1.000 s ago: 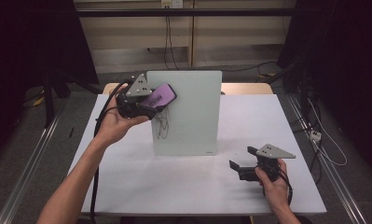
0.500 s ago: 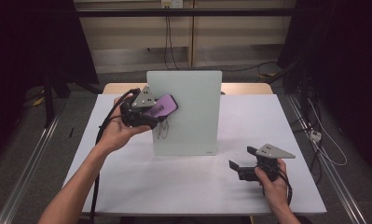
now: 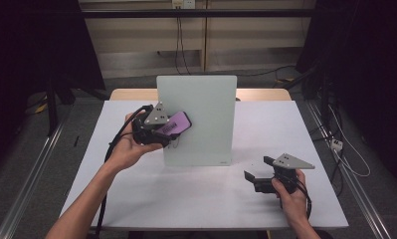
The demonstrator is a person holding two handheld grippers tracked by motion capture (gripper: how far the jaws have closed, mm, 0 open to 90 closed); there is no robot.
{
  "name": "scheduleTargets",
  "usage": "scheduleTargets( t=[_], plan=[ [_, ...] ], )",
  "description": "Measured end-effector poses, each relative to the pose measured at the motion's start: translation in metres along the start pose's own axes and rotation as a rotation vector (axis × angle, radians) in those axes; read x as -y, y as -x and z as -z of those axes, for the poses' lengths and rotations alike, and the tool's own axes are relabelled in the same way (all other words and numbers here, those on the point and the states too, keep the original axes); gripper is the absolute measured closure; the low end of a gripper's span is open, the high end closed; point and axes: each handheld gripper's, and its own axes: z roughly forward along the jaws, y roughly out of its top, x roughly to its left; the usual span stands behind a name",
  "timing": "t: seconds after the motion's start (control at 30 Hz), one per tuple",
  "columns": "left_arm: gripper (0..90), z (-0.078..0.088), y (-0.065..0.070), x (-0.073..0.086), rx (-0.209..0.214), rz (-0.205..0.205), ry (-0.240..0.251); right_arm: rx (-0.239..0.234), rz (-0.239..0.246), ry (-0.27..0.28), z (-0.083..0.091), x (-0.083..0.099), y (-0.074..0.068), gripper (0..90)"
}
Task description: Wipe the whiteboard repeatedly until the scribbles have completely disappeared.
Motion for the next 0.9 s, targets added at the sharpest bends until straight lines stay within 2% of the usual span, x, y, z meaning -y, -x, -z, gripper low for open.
scheduleTargets(
  t=[0.2, 0.43, 0.7, 0.9],
  plan=[
    [41.0, -0.003, 0.004, 0.005, 0.012, 0.011, -0.006, -0.001, -0.001, 0.002, 0.001, 0.0, 0.0, 6.6],
    [41.0, -0.001, 0.0, 0.003, 0.023, 0.018, -0.003, 0.0, 0.001, 0.0, 0.0, 0.0, 0.0, 6.5],
    [41.0, 0.011, -0.013, -0.01, -0.017, 0.017, 0.027, 0.001, 0.011, 0.0, 0.0, 0.0, 0.0, 6.6],
    [41.1, 0.019, -0.022, -0.013, -0.032, 0.049, 0.066, 0.002, 0.007, 0.001, 0.001, 0.0, 0.0, 6.5]
  ],
)
